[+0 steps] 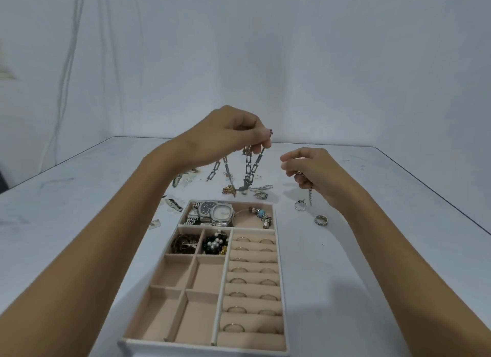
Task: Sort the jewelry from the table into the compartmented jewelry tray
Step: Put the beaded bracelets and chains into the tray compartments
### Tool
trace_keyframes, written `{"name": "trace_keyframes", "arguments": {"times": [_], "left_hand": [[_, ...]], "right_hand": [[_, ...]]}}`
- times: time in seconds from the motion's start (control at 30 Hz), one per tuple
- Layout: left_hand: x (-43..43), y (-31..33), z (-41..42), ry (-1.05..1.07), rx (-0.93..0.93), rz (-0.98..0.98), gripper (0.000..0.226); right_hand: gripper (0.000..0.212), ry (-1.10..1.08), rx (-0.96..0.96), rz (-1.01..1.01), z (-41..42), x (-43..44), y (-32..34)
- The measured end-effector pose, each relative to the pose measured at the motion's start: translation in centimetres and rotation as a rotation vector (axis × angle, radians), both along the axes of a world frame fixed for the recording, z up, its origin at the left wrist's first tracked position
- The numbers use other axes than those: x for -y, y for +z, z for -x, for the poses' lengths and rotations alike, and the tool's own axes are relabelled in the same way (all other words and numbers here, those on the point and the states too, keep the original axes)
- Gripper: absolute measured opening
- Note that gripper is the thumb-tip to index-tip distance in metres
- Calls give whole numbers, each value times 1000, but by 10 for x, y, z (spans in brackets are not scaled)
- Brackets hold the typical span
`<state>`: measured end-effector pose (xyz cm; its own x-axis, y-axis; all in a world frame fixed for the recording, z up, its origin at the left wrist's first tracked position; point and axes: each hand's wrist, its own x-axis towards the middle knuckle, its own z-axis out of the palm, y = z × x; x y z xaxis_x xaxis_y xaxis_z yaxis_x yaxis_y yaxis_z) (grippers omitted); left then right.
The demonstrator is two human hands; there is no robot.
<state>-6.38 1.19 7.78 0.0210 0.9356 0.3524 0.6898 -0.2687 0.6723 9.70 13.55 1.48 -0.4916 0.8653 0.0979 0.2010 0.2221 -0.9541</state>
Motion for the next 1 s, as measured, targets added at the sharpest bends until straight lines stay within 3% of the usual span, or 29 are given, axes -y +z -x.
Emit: {"name": "trace_keyframes", "arguments": {"times": [0.5,0.7,1.0], "left_hand": [[-9,-28,0,50,-283,96,15],[-12,-29,0,-6,-240,38,14],[-15,-40,9,7,-340,69,11]], "right_hand": [[13,-5,54,-118,4,4,3],[12,-14,62,-139,4,4,3],[11,-25,88,-154,4,3,2]]}}
